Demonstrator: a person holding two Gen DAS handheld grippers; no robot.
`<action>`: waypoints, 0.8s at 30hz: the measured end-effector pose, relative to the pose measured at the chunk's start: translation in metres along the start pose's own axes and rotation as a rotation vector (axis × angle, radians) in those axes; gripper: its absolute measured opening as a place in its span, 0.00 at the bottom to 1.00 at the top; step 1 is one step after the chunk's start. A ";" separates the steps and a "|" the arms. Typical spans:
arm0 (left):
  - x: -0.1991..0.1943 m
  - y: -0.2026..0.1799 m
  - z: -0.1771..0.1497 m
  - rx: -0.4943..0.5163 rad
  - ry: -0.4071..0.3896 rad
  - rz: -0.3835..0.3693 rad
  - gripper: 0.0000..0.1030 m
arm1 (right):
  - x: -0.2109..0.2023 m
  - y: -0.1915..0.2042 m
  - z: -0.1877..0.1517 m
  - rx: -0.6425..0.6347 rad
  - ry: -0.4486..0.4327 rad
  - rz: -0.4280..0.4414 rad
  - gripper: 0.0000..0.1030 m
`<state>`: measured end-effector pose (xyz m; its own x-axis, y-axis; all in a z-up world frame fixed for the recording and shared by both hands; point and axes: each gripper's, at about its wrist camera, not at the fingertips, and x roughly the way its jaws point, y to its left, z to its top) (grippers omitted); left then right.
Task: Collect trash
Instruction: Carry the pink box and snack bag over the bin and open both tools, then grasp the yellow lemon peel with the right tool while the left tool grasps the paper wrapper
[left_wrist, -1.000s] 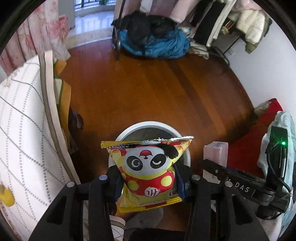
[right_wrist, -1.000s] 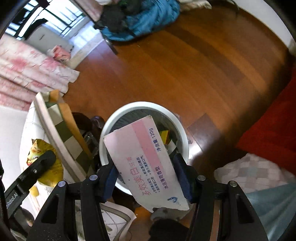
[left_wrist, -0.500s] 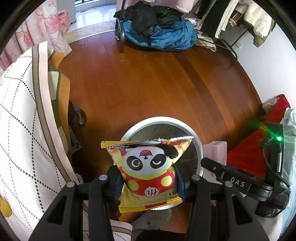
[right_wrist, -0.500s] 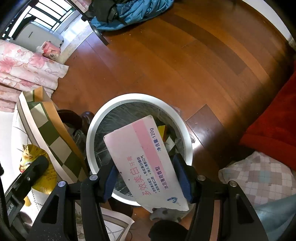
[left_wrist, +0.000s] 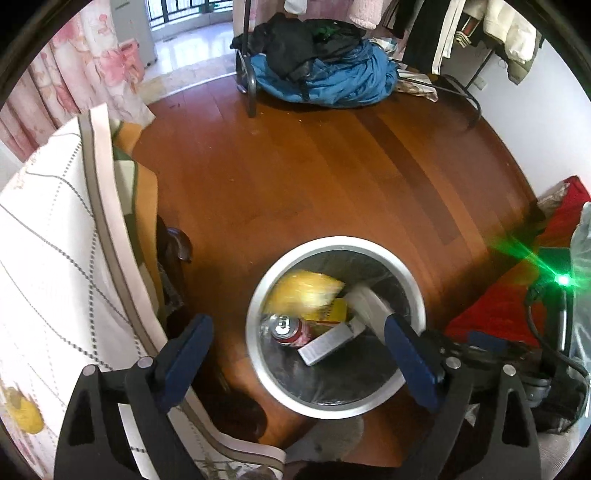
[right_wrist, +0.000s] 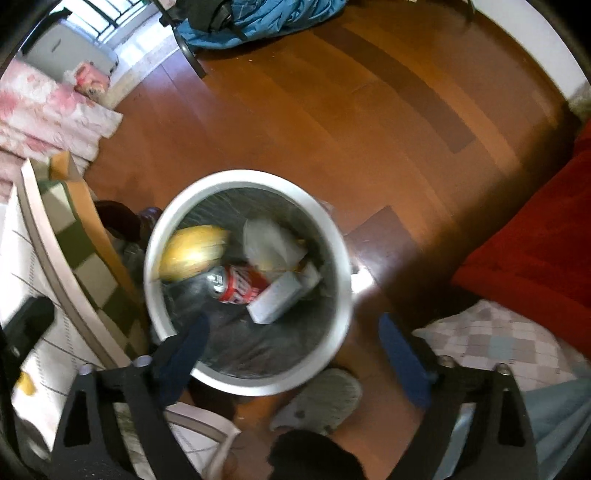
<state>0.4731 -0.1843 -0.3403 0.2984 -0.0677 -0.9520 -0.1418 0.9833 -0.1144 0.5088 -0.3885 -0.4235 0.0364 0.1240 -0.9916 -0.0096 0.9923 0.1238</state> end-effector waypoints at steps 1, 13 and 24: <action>0.000 0.000 -0.001 0.007 -0.005 0.017 0.93 | -0.001 0.001 -0.002 -0.012 -0.006 -0.023 1.00; -0.003 0.005 -0.011 0.049 -0.044 0.171 0.94 | -0.010 0.006 -0.021 -0.072 -0.051 -0.204 1.00; -0.023 0.003 -0.015 0.055 -0.086 0.204 0.93 | -0.039 0.001 -0.029 -0.054 -0.104 -0.212 1.00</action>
<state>0.4515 -0.1825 -0.3234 0.3483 0.1457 -0.9260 -0.1567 0.9830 0.0958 0.4783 -0.3924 -0.3853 0.1462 -0.0844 -0.9857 -0.0439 0.9948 -0.0917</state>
